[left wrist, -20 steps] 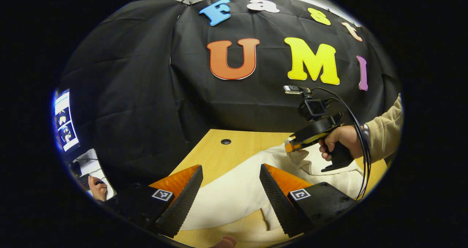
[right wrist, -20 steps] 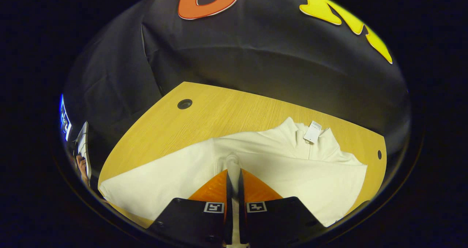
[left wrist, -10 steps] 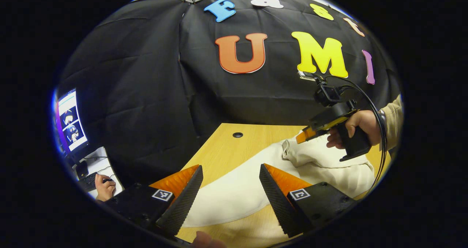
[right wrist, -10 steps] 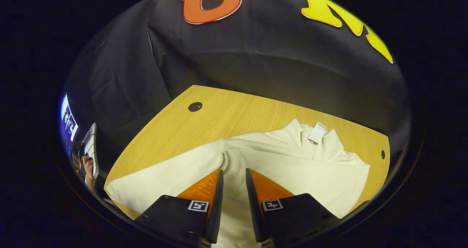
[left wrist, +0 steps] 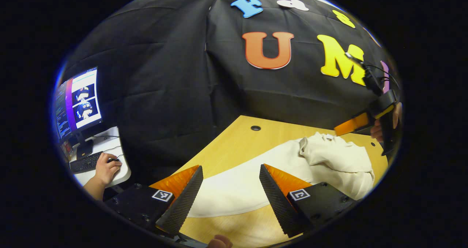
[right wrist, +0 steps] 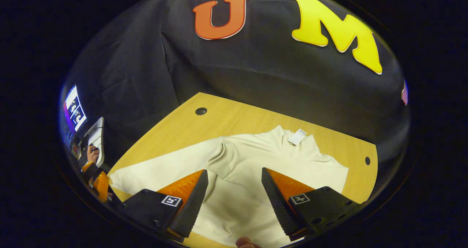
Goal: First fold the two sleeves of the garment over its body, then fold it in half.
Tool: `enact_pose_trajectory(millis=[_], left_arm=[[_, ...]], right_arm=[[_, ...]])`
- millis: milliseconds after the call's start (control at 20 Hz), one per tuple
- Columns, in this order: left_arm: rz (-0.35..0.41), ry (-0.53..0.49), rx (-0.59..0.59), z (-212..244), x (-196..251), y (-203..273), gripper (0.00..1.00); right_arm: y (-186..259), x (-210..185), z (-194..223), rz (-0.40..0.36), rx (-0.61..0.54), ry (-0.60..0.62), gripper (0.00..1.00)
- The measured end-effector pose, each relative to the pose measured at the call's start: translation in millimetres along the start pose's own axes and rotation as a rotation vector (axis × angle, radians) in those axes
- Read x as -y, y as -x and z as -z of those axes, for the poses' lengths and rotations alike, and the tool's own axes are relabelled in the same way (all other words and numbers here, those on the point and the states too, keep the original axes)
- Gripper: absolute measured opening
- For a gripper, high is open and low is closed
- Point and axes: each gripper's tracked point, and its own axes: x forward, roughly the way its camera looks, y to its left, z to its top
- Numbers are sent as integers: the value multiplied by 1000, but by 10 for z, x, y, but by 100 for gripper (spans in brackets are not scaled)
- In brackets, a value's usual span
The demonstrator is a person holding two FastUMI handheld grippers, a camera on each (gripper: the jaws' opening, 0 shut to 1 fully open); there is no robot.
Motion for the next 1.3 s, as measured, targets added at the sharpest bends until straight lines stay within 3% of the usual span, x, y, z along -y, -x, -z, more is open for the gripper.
enact_pose_trajectory(millis=[250,550,1000,1300], left_arm=[[-154,42,-88,446,-638,-132,100],[-286,76,-248,958,-1167,-242,100],[-351,249,-468,1519,-1389,-449,99],[-322,247,-502,1479,-1377,-583,85]], right_arm=[[478,533,236,111,30,11,91],[885,1143,545,268,9,-114,93],[1006,1128,1153,299,-113,-93,92],[996,994,1332,289,-139,-83,93]])
